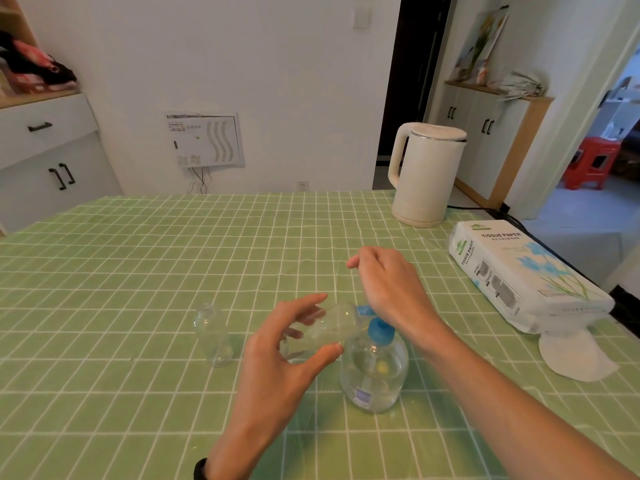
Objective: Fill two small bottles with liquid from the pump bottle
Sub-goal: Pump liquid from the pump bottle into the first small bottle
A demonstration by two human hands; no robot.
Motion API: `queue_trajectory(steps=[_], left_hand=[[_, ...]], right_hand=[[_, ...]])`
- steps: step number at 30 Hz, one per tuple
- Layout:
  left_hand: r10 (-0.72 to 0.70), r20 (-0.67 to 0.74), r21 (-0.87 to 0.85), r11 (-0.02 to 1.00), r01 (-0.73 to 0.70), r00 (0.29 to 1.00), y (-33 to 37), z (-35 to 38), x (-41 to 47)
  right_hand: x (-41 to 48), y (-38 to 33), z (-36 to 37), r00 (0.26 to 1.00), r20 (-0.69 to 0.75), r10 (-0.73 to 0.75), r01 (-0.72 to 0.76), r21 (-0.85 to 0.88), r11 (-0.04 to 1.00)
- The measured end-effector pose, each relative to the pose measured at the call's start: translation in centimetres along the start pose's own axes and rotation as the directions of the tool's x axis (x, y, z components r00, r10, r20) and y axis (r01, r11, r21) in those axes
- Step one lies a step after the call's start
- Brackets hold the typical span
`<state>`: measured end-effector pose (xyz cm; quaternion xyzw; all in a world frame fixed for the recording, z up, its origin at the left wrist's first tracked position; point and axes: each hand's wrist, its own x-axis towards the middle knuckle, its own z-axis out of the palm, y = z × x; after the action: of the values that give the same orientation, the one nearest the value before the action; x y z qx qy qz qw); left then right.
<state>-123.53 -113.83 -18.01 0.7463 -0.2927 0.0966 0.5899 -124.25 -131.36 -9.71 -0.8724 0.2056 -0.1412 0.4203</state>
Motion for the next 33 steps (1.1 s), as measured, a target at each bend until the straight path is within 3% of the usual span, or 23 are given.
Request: queue_trajectory(steps=[33], left_hand=[[-0.048,-0.023,-0.033,0.998,0.048,0.999,-0.3,0.5,-0.5]], right_hand=[[0.1,0.7,0.9,0.999,-0.032,0.001,-0.003,-0.063,0.998]])
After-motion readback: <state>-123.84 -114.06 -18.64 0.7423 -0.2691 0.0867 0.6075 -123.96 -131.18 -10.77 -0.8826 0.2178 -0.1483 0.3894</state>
